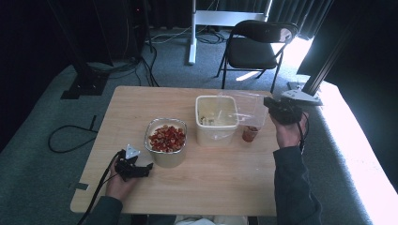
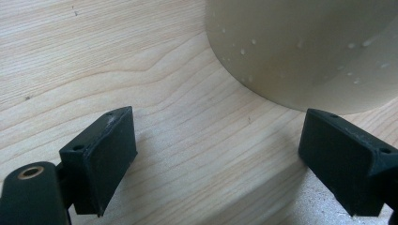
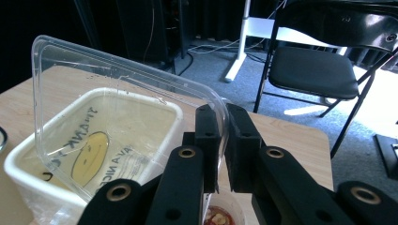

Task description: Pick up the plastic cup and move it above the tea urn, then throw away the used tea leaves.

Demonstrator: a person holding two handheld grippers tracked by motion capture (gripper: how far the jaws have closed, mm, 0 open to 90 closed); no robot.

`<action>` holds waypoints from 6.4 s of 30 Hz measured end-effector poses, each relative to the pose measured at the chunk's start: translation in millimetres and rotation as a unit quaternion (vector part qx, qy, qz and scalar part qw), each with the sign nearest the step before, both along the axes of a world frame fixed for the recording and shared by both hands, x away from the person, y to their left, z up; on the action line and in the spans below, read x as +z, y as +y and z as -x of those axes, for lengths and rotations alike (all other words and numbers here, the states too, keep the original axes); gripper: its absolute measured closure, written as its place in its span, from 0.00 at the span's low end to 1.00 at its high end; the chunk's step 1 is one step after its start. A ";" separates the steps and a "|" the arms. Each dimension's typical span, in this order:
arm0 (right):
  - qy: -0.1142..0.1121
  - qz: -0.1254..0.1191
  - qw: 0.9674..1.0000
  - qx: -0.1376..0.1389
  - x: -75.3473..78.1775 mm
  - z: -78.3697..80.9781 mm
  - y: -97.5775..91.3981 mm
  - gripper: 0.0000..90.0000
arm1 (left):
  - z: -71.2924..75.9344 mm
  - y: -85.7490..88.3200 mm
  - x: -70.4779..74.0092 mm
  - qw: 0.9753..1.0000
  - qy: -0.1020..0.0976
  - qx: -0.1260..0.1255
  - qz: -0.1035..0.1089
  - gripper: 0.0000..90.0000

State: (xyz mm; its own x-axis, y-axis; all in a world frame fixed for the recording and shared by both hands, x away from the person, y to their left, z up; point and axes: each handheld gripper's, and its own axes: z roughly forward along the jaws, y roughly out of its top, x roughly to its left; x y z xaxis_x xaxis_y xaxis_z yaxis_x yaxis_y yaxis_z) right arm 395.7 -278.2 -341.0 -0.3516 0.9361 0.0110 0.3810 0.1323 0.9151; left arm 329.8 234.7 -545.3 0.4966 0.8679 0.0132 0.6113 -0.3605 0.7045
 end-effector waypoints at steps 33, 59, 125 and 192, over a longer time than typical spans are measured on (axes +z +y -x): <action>-0.011 0.032 0.999 0.001 11.3 -12.9 30.8 0.93 | 0.0 0.0 0.0 1.000 0.000 0.000 0.000 0.14; -0.014 0.049 0.999 0.015 14.0 -18.0 56.8 0.75 | 0.1 0.0 0.0 1.000 0.000 0.001 0.000 0.14; 0.074 0.012 0.997 0.020 -137.7 13.8 -7.8 0.17 | 0.1 0.0 0.1 1.000 0.001 0.000 -0.001 0.13; 0.065 0.028 0.982 0.175 -166.0 41.9 47.3 0.37 | 0.2 0.1 0.2 1.000 0.000 0.000 -0.002 0.14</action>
